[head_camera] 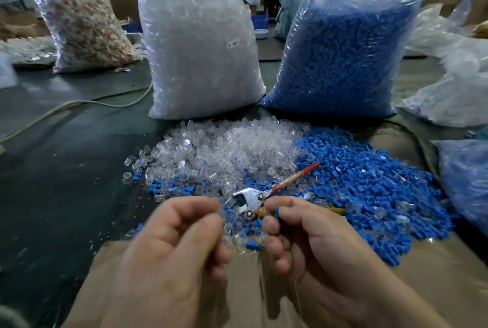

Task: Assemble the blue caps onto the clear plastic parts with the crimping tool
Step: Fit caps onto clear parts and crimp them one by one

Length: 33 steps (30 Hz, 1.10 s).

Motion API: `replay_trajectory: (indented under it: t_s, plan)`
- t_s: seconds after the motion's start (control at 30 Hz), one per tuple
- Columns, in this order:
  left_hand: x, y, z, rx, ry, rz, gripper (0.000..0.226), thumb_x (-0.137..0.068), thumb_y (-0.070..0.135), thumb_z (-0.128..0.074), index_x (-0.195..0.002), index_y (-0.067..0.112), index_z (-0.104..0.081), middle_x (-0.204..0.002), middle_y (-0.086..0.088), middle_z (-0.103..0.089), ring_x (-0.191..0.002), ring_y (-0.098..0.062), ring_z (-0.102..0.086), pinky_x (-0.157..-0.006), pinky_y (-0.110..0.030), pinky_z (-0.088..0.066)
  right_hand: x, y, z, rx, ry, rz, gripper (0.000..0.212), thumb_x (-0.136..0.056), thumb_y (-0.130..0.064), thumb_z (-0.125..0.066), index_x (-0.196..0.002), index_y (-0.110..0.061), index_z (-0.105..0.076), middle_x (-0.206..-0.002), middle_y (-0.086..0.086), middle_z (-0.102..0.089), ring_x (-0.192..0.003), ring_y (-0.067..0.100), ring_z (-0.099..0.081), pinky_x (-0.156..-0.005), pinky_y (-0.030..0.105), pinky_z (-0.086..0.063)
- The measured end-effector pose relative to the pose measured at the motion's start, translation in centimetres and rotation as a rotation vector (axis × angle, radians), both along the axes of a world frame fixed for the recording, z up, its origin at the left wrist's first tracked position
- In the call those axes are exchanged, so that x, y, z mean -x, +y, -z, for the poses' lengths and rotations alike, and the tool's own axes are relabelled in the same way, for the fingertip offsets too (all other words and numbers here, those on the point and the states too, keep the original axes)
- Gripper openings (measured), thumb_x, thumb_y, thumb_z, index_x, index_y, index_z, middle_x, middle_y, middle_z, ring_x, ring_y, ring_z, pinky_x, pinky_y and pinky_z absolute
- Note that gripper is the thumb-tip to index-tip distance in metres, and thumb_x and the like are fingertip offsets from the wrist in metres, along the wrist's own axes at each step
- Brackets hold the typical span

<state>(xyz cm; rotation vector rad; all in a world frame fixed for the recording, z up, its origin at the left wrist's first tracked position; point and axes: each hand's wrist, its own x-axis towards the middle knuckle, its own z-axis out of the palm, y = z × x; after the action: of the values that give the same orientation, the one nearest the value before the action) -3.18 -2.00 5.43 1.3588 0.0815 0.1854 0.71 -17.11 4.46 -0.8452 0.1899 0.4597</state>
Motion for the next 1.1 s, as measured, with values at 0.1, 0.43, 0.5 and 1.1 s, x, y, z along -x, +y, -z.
replay_trajectory:
  t_s: [0.1,0.43,0.5,1.1]
  plan:
    - [-1.2,-4.6,-0.9,-0.174,-0.115,0.156,0.017,-0.086,0.014,-0.076,-0.085,0.030,-0.070,-0.055,-0.010,-0.064,-0.043,-0.013,-0.059,-0.044,-0.021,-0.051,-0.3,-0.3,0.1,0.010,-0.032,0.096,0.015,-0.085,0.005,-0.046,-0.096,0.005,-0.057,-0.054,0.016,-0.049,-0.036,0.020,-0.047,-0.029,0.023,-0.040]
    - [-4.4,-1.4,2.9,-0.277,0.108,-0.005,0.031,-0.080,-0.001,-0.075,-0.076,0.029,-0.074,-0.057,-0.006,-0.068,-0.043,-0.010,-0.061,-0.042,-0.015,-0.046,-0.3,-1.4,2.2,1.148,-1.041,0.336,0.012,-0.085,-0.027,-0.067,-0.094,-0.032,-0.073,-0.095,-0.015,-0.067,-0.092,0.006,-0.066,-0.076,0.020,-0.051]
    - [-4.4,-1.1,2.8,-0.375,0.063,0.007,0.037,-0.077,0.004,-0.080,-0.077,0.040,-0.072,-0.059,-0.001,-0.070,-0.045,-0.007,-0.063,-0.046,-0.011,-0.046,-0.3,-1.2,2.2,1.229,-1.161,0.374,0.013,-0.086,-0.028,-0.064,-0.096,-0.029,-0.073,-0.097,-0.016,-0.067,-0.092,0.003,-0.065,-0.074,0.021,-0.053]
    - [-3.8,-0.1,2.5,-0.538,-0.008,0.117,0.033,-0.075,0.016,-0.081,-0.086,0.046,-0.072,-0.072,0.006,-0.074,-0.064,-0.009,-0.069,-0.062,-0.020,-0.055,0.2,-0.9,1.4,1.238,-1.215,0.432,0.016,-0.089,-0.034,-0.063,-0.095,-0.025,-0.075,-0.098,-0.012,-0.065,-0.087,0.004,-0.065,-0.072,0.018,-0.052]
